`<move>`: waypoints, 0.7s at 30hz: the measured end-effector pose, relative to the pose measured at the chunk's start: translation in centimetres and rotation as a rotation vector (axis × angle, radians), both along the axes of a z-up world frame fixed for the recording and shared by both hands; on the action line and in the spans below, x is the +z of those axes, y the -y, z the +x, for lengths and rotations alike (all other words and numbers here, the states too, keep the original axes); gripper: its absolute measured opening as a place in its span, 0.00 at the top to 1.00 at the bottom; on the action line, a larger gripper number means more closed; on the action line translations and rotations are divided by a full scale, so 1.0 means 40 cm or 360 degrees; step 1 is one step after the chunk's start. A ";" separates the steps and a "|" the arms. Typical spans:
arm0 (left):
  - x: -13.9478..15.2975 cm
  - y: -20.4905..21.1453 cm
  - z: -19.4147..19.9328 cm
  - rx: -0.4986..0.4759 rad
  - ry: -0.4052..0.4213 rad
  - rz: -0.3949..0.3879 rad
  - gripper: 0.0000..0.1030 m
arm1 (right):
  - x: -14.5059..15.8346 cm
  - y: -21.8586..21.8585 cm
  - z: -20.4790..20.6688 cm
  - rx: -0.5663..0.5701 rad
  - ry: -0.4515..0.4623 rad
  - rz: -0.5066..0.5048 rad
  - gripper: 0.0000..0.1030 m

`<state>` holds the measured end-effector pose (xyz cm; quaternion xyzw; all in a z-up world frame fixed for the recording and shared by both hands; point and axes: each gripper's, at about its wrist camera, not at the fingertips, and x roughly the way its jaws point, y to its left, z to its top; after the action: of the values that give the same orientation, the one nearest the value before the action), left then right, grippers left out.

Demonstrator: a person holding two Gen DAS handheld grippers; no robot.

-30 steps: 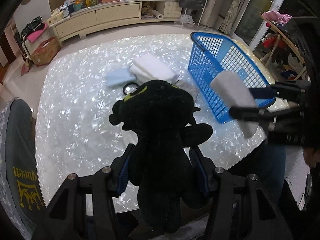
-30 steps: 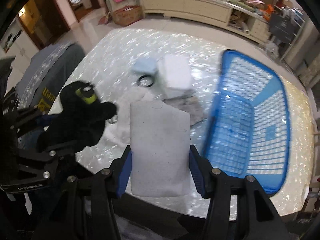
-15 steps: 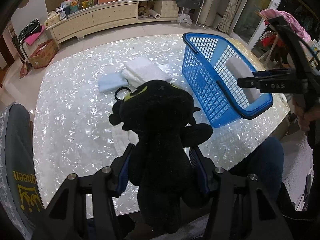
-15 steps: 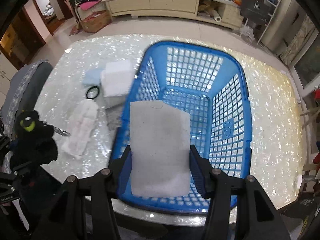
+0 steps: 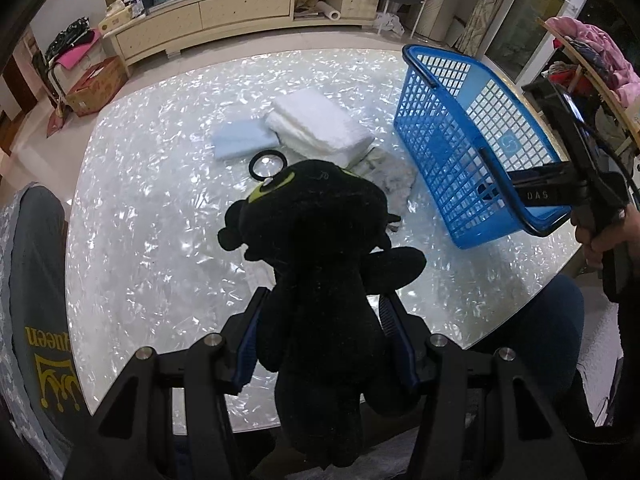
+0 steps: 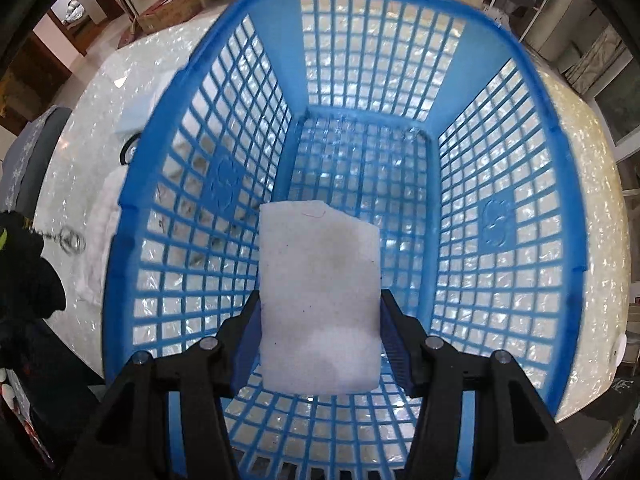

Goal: Organize soft objects
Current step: 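Grasp the white sponge pad with the right gripper while the left gripper grasps the black plush toy, then release the white sponge pad into the blue basket with the right gripper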

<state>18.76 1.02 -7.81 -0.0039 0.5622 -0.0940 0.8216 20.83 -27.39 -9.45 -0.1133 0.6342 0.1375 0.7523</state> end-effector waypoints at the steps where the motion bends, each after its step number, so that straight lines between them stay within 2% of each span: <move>1: -0.003 -0.001 0.001 0.0001 -0.0004 -0.0001 0.48 | -0.006 -0.002 -0.006 0.0001 -0.0005 -0.0004 0.49; 9: -0.017 -0.012 0.000 0.0006 -0.0017 -0.0016 0.48 | -0.040 -0.010 -0.049 0.0019 -0.0049 0.0009 0.49; 15: -0.019 -0.011 -0.001 0.0008 -0.0022 -0.0016 0.48 | -0.036 0.005 -0.036 0.0018 -0.0056 0.0003 0.47; 18: -0.016 -0.013 0.000 0.0017 -0.0018 -0.0018 0.48 | -0.041 0.018 -0.035 -0.0014 -0.0062 -0.0019 0.44; 21: -0.012 -0.014 -0.003 0.0020 -0.0012 -0.0017 0.48 | -0.038 0.035 -0.027 -0.0046 -0.0048 -0.0090 0.31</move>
<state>18.62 1.59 -8.30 -0.0121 0.5649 -0.0917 0.8200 19.74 -28.78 -10.95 -0.1233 0.6506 0.1104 0.7412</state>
